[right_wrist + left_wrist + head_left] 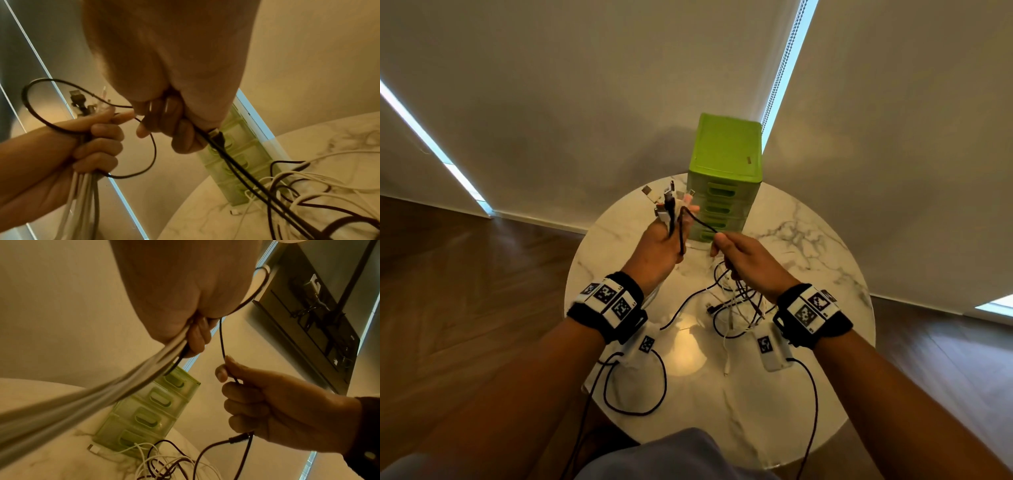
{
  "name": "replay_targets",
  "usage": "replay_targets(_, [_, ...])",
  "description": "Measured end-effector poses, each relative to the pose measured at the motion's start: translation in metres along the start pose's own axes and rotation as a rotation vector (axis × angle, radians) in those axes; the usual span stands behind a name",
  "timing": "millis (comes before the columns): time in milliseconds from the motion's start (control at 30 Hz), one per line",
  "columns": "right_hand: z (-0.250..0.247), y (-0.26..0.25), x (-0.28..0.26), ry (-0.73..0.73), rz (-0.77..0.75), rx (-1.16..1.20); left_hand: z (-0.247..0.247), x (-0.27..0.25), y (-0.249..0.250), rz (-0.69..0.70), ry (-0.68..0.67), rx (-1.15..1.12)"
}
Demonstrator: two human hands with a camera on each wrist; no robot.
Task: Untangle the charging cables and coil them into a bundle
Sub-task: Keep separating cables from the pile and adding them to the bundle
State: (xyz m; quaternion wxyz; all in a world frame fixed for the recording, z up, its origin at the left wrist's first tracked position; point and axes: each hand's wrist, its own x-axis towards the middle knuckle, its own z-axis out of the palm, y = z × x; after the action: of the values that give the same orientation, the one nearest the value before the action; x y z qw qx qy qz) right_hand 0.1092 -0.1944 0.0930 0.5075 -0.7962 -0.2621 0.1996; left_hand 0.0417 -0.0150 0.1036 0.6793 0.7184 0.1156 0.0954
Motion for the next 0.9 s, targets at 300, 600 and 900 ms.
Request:
replay_targets(300, [0.004,0.005,-0.008,-0.142,0.126,0.261,0.0,-0.015,0.006,-0.017,-0.285,-0.042])
replay_targets(600, [0.016,0.045,-0.032,-0.217,0.052,-0.256,0.0,-0.003,0.007,-0.037,-0.065,-0.13])
replay_targets(900, [-0.004,0.093,-0.039,-0.065,0.076,-0.344,-0.02,0.001,0.011,0.057,0.005,-0.137])
